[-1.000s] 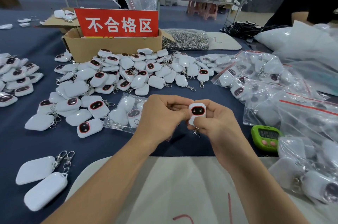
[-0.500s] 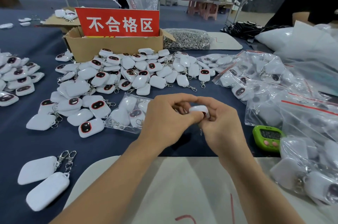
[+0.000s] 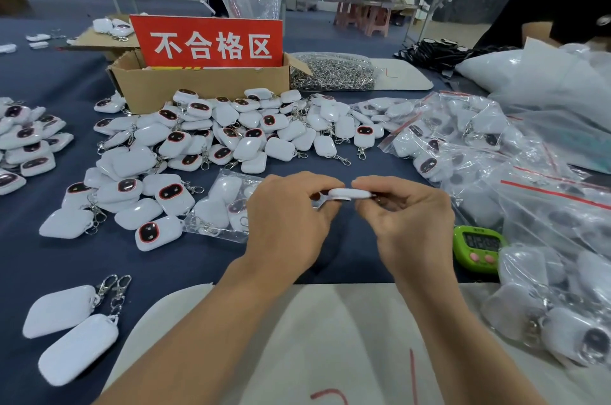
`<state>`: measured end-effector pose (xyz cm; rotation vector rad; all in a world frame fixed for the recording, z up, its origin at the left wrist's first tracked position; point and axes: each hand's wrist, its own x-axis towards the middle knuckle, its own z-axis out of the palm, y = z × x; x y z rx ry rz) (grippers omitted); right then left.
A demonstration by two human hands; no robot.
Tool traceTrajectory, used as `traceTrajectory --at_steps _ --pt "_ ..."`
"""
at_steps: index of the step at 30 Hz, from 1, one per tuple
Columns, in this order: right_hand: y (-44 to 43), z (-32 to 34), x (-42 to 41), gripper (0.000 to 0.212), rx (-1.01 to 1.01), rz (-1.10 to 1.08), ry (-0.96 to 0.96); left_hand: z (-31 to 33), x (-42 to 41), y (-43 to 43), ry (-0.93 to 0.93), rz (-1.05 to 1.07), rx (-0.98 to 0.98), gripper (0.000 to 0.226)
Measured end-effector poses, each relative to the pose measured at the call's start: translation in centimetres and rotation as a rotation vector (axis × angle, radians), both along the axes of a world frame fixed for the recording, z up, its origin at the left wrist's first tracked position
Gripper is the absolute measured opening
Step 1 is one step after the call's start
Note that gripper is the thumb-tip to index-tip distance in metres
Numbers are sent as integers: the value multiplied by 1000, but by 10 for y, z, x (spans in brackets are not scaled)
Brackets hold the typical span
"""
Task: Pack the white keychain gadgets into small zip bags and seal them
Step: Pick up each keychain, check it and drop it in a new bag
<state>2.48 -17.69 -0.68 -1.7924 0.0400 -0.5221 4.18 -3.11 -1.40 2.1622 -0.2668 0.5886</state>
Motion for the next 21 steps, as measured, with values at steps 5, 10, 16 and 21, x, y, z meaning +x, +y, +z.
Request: traceTrajectory --at_steps 5,10,16,21 --pt "0 1 1 32 233 128 92 0 0 -3 -196 -106 35 58" --pt "-7 6 2 15 483 140 203 0 -2 -2 -62 -179 -16 28" --pt "-8 7 1 16 310 210 207 -2 2 2 94 -233 -122 29" --pt "-9 3 4 19 266 187 202 -6 3 -1 99 -187 -113 36"
